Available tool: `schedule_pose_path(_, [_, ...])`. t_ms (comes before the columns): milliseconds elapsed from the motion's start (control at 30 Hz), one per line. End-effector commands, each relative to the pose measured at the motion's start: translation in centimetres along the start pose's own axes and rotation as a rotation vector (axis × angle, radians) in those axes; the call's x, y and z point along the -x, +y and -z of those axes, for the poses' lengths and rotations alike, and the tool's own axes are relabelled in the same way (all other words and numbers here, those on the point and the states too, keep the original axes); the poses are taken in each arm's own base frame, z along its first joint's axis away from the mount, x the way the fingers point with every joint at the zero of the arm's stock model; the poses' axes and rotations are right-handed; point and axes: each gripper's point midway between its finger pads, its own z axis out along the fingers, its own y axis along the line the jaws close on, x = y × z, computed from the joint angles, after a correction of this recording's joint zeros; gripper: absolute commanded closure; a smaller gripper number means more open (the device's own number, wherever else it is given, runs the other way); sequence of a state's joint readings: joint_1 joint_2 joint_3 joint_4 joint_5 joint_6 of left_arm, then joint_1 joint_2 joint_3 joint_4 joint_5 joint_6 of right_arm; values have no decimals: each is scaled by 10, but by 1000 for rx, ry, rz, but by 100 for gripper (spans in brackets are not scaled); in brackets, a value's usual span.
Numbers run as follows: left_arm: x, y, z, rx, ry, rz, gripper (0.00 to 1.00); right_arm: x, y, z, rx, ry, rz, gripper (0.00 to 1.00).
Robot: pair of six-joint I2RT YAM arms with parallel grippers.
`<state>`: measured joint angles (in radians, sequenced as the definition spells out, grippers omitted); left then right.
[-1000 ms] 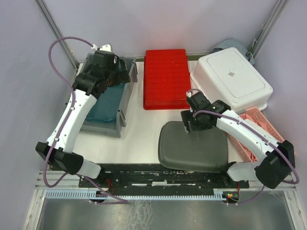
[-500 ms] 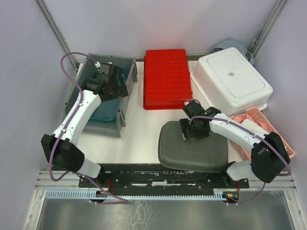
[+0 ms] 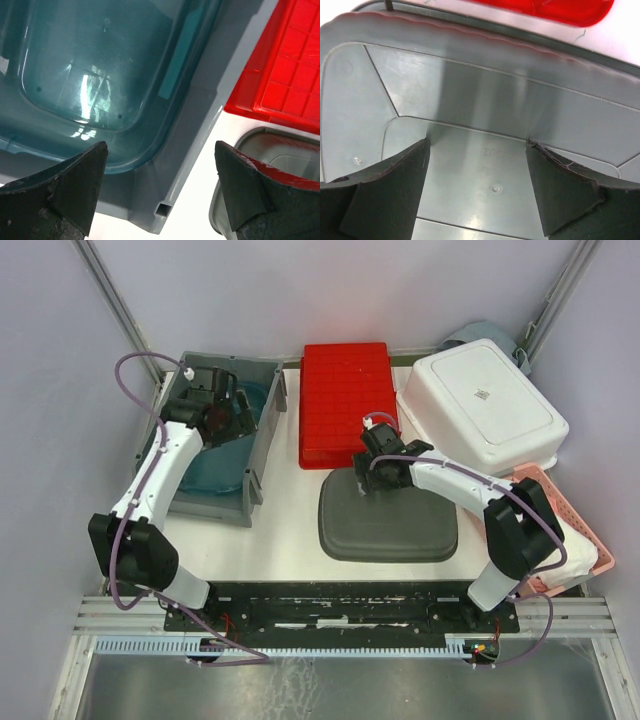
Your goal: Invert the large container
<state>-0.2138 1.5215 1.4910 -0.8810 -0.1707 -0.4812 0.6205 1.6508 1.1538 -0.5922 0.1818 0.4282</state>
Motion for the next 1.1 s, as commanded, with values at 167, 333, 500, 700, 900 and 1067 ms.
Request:
schedule_pose_path(167, [16, 17, -24, 4, -10, 51, 7, 64, 12, 57, 83, -199, 28, 14])
schedule_pose_path(333, [-1, 39, -37, 109, 53, -33, 11, 68, -3, 88, 38, -228, 24, 14])
schedule_pose_path(500, [-25, 62, -28, 142, 61, -133, 11, 71, -9, 108, 27, -255, -11, 14])
schedule_pose_path(700, [-64, 43, -29, 27, 164, -134, 13, 74, -5, 111, 47, -253, -30, 14])
schedule_pose_path(900, [-73, -20, -35, -128, 175, -201, 11, 79, -2, 108, 48, -247, -24, 14])
schedule_pose_path(1067, [-74, -54, -33, -196, 172, -307, 12, 81, 1, 108, 57, -241, -19, 13])
